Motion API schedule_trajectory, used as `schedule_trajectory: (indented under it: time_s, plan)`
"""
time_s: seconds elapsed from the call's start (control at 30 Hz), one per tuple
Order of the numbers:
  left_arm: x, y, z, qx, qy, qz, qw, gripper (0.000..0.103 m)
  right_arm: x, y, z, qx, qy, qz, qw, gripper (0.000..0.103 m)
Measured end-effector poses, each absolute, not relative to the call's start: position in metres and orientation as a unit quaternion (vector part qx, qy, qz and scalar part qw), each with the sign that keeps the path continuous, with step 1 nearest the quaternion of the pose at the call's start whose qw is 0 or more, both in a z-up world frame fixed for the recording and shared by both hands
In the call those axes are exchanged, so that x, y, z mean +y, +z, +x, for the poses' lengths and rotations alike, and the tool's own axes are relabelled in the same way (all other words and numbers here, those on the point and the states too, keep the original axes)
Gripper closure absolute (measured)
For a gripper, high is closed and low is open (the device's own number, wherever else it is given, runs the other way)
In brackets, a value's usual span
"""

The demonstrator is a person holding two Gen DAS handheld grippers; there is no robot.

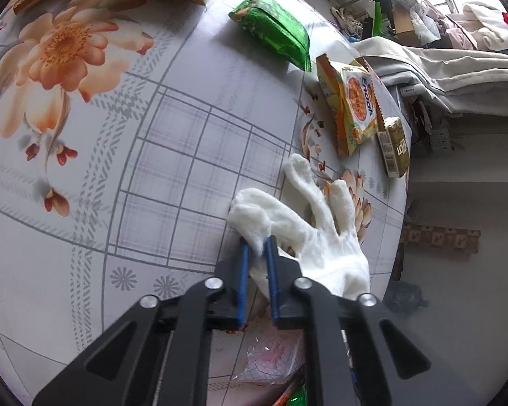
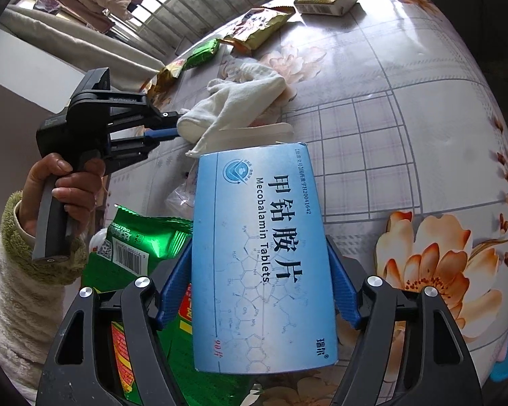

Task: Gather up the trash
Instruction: 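Grasp the white glove with left gripper while right grasps blue tablets box, then carry glove and tablets box to the blue wastebasket and release both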

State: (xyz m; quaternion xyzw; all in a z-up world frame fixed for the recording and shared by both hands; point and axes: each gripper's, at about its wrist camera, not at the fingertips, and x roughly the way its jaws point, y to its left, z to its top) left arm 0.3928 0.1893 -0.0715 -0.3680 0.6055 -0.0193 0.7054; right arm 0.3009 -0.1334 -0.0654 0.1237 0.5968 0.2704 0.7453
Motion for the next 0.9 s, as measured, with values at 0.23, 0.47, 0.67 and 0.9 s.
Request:
schedule_trajectory:
  time_s: [0.23, 0.47, 0.67, 0.9]
  plan:
    - [0.186, -0.061, 0.392, 0.592, -0.029, -0.354, 0.724, 0.099, -0.137, -0.064, 0.301, 0.592, 0.265, 0.129, 0.750, 0.036]
    - [0.178, -0.031, 0.387, 0.562, -0.062, -0.338, 0.752, 0.100, -0.152, -0.060, 0.299, 0.584, 0.259, 0.151, 0.754, 0.036]
    - [0.172, -0.005, 0.380, 0.533, -0.087, -0.324, 0.777, 0.100, -0.163, -0.053, 0.299, 0.574, 0.259, 0.171, 0.758, 0.036]
    - [0.166, 0.031, 0.374, 0.491, -0.115, -0.322, 0.801, 0.100, -0.175, -0.040, 0.298, 0.557, 0.255, 0.186, 0.768, 0.036]
